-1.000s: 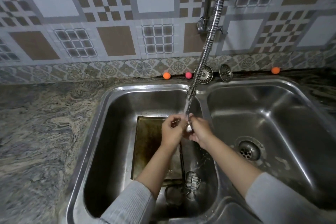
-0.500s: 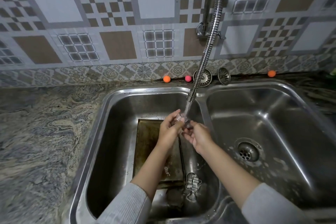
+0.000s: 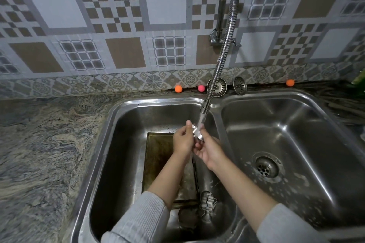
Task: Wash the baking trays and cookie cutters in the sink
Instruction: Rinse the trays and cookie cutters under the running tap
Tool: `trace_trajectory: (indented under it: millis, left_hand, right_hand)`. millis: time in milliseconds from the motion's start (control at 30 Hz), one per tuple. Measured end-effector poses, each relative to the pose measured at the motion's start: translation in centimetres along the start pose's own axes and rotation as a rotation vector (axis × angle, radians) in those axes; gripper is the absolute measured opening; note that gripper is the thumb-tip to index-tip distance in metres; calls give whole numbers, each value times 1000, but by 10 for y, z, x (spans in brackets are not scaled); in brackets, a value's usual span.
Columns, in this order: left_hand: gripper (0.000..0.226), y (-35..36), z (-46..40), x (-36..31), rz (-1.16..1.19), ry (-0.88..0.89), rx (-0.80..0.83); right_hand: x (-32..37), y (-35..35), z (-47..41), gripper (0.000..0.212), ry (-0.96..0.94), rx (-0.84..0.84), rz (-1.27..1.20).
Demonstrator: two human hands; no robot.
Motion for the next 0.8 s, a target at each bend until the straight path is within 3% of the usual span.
trace_trajectory:
  millis: [233, 333, 600, 800]
  left_hand:
    - [44, -12, 3, 10, -22, -59, 107]
    - [26, -16, 4, 11, 13, -37, 98]
    - [28, -22, 5, 11, 67, 5, 76]
    - [31, -23, 1, 19, 174, -115, 114]
  right_hand:
    - [0, -4, -5, 42, -150, -43, 222]
    - [1, -7, 0, 37, -287, -74, 303]
    - [9, -7, 10, 50, -345, 170, 331]
    - [13, -12, 9, 50, -398, 152, 439]
Point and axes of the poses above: each hand's wrist, its own z-axis away from the middle knuckle, its own y-axis out of the palm, x = y × z, the point moved 6 cm from there along -z, towards the middle knuckle, and after that the axes turned 2 degrees about z, right-handed, at the moved point
